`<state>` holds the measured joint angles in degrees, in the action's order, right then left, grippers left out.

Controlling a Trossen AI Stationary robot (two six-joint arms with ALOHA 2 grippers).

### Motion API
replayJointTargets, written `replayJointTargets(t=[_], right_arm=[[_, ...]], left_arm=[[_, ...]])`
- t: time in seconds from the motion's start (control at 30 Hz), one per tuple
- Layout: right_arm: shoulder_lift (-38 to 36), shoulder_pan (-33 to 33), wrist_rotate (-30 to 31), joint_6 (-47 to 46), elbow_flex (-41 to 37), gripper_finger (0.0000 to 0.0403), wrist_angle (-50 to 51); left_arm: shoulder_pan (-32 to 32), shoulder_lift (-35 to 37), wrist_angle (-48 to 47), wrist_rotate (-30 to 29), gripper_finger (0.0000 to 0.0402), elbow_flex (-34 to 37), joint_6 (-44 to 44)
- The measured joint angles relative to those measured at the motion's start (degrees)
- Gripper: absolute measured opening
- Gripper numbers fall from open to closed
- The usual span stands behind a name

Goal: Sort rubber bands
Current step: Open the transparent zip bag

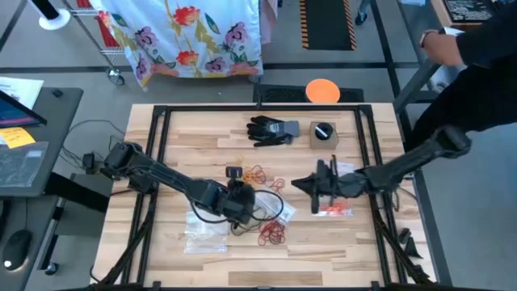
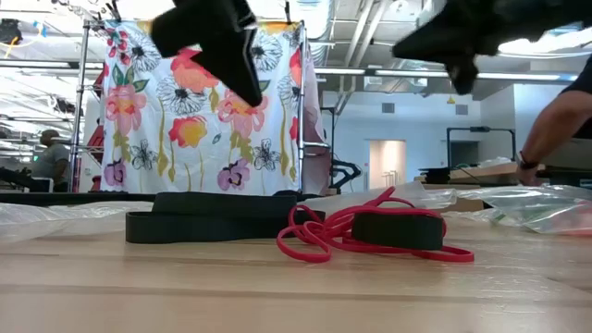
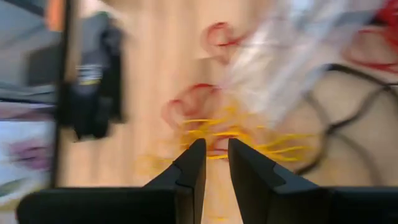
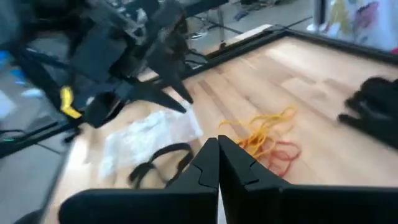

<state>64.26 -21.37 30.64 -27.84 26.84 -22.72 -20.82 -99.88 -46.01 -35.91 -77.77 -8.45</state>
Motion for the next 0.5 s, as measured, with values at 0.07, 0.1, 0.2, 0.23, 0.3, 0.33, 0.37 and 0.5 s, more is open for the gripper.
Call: replayJointTargets(t=[0.07, 0.1, 0.2, 0.23, 0.3, 0.33, 0.37, 0.5], right_arm=[[-1.58, -0.28, -3.43, -2.65, -2.51, 0.0000, 0.27], [-1.68, -0.28, -5.07, -4.16, -3.58, 0.0000, 0.29], [0.11, -0.26, -6.68, -8.26, -5.47, 0.0004, 1.58], [0.88, -0.26, -6.83, -9.07, -5.53, 0.0008, 2.40], [2.20, -0.01, -6.88, -9.62, -5.59, 0.0016, 2.34], [2.53, 0.34, -7.03, -9.67, -5.59, 0.0021, 2.23], [2.61, 0.78, -7.30, -9.67, -5.59, 0.0025, 1.95], [2.09, 2.14, -8.43, -9.62, -5.50, 0.0037, 0.41]], left_arm=[[0.00, 1.55, 5.56, 2.73, 0.0063, 4.02, -0.59], [0.10, 2.40, 10.28, 4.13, 0.0063, 6.51, -1.15], [0.73, 3.77, 33.55, 16.55, 0.0063, 15.20, 0.06], [0.87, 3.43, 40.75, 22.23, 0.0063, 17.83, 2.31], [0.78, 1.41, 53.29, 31.53, 0.0063, 21.61, 9.39], [0.61, 0.20, 56.86, 33.56, 0.0063, 22.50, 12.22], [0.36, -0.83, 58.31, 34.02, 0.0063, 22.68, 14.39], [0.73, -4.53, 56.19, 24.83, 0.0063, 20.22, 18.33]])
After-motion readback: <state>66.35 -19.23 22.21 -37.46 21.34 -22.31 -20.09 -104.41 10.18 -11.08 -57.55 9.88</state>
